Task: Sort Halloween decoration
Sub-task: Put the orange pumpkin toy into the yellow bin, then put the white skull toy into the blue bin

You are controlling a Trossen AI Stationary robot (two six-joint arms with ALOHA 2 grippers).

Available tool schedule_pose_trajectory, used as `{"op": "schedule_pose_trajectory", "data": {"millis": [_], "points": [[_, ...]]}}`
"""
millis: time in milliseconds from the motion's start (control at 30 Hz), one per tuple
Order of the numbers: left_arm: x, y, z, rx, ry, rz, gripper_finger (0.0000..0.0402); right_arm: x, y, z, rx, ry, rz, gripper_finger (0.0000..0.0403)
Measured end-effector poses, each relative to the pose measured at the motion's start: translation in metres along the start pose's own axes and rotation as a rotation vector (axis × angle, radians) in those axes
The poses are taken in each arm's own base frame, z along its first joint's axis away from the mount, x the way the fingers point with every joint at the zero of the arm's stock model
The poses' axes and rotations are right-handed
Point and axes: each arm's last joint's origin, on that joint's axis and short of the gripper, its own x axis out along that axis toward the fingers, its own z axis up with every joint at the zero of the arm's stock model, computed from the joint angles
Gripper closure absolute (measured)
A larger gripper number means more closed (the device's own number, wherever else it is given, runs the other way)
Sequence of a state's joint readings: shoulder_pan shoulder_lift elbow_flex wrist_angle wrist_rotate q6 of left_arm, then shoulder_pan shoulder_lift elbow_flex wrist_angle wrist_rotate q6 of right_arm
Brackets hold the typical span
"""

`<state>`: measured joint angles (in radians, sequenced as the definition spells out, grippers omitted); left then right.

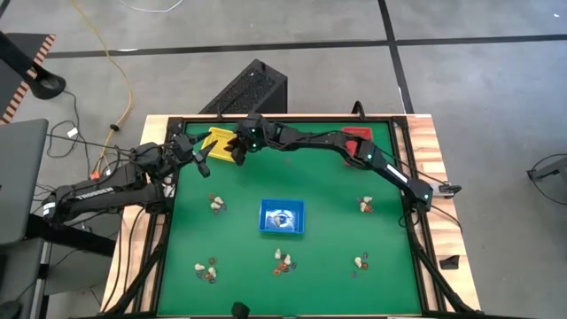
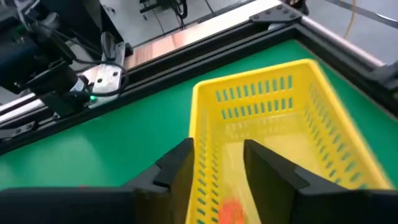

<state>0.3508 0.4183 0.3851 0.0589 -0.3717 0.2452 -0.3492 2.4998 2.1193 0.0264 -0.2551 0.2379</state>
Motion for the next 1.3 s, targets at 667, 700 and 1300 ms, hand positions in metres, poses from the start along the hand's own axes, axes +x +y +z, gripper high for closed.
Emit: {"op": "schedule_pose_trajectory", "data": {"millis": [667, 700, 1300], "points": [[0.002, -0.018, -0.002, 0.077, -0.083, -0.511, 0.0262, -0.195, 0.111, 0.071, -0.076, 0.679, -0.085, 0.0211], [0.003, -0.019, -0.003, 0.07, -0.077, -0.54, 0.0262, -0.207, 0.123, 0.072, -0.109, 0.698, -0.111, 0.0212], [0.036, -0.061, -0.016, 0.016, 0.554, -0.769, 0.0262, -0.306, 0.198, -0.063, -0.359, 0.456, -0.222, 0.0227]]}}
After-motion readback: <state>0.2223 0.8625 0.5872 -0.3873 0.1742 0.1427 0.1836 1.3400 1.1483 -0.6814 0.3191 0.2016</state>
